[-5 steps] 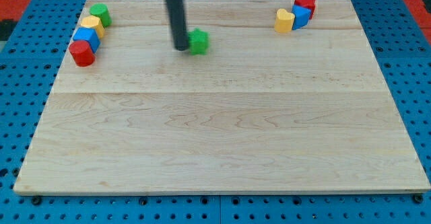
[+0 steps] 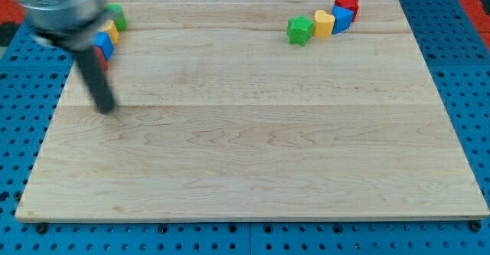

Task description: Slide the red circle closer to the green star

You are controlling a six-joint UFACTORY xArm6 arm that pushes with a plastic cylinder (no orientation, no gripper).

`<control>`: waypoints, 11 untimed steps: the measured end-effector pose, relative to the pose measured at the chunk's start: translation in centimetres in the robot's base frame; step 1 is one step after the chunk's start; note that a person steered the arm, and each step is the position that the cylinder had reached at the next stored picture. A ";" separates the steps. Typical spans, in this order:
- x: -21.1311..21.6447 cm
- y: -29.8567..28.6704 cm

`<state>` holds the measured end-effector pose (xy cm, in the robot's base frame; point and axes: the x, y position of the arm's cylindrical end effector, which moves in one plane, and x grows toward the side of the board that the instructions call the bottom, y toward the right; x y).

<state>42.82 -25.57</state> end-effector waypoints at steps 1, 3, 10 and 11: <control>-6.1 -3.6; -7.3 4.6; -5.8 25.2; -10.8 25.5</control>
